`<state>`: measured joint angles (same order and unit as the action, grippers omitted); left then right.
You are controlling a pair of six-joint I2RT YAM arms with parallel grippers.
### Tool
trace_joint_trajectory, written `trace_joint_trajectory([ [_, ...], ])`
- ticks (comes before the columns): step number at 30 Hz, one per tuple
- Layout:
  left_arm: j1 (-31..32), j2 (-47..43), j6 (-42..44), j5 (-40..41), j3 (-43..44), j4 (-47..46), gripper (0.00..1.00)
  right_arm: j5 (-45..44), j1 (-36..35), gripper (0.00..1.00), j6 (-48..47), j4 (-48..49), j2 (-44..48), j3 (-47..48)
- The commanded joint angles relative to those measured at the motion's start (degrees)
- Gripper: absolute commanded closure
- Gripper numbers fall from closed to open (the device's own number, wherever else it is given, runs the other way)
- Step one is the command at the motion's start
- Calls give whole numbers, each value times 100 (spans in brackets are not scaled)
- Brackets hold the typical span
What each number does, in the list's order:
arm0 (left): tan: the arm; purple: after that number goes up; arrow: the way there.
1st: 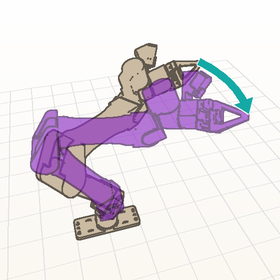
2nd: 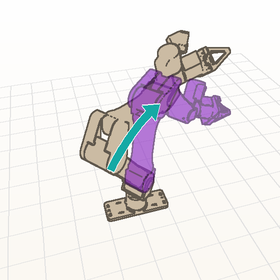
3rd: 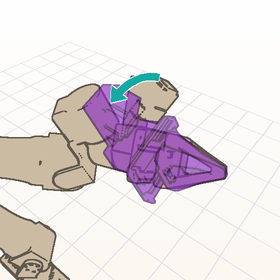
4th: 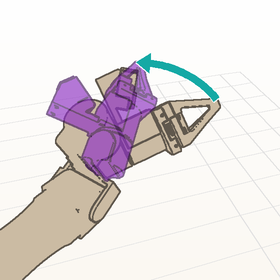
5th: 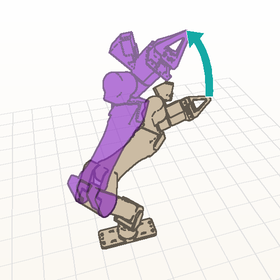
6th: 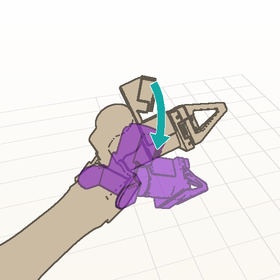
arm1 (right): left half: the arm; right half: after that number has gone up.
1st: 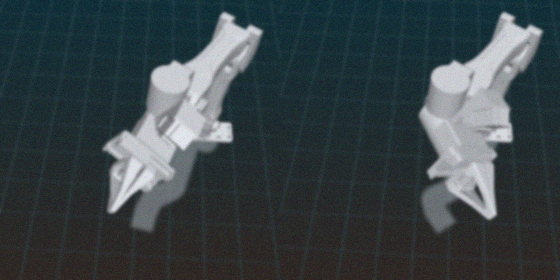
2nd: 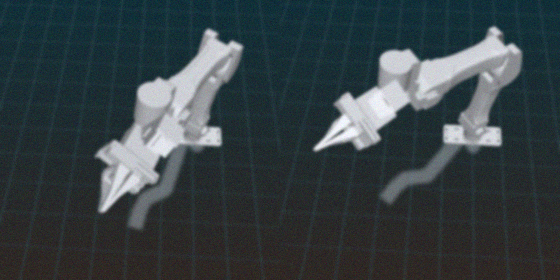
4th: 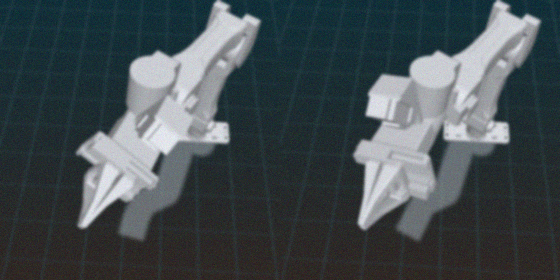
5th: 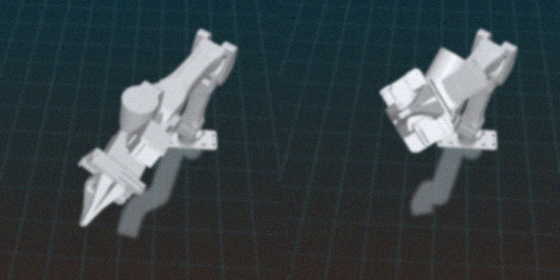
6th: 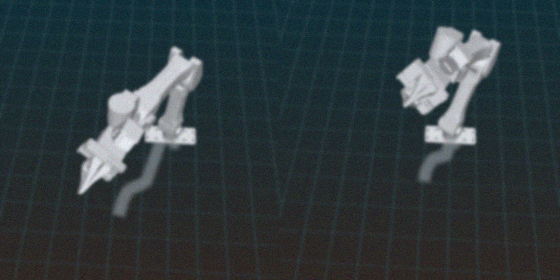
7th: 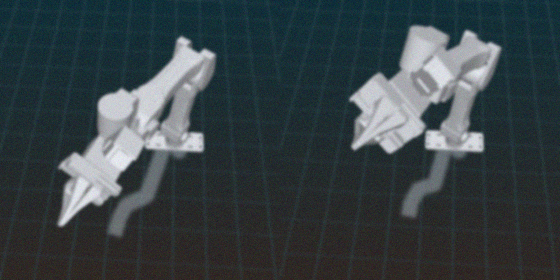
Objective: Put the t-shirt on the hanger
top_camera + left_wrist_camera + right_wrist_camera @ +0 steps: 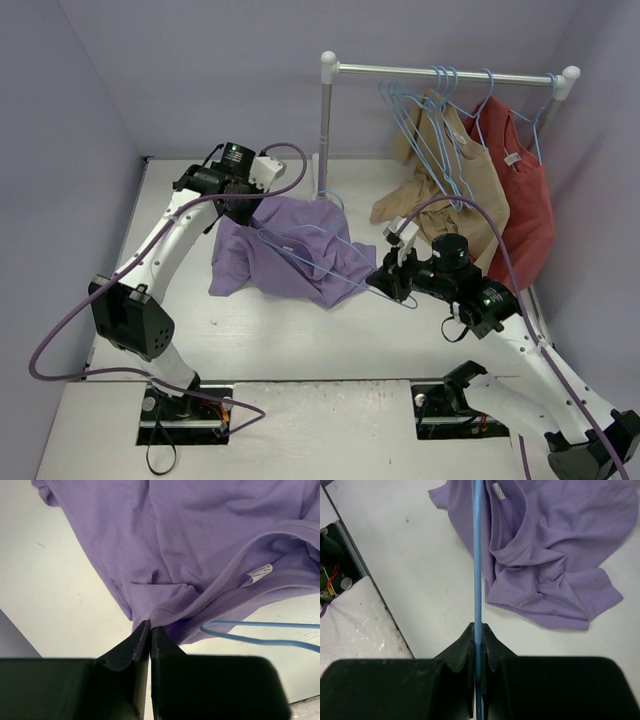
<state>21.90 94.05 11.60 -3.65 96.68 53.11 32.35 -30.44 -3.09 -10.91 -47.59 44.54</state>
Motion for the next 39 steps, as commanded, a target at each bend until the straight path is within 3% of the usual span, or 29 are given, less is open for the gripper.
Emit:
trace_joint_trajectory([
  [1,94,-122,202,207,87,-80,100,40,-33,100,-35,414,140,376],
  [21,349,-256,132,-295,167,-73,100,176,-41,100,-244,688,-295,354],
  [31,474,-363,16,-419,479,-74,100,911,-41,100,-209,1030,-726,628],
  [39,632,-650,-978,-305,768,-80,100,530,-52,100,40,1751,-625,509],
])
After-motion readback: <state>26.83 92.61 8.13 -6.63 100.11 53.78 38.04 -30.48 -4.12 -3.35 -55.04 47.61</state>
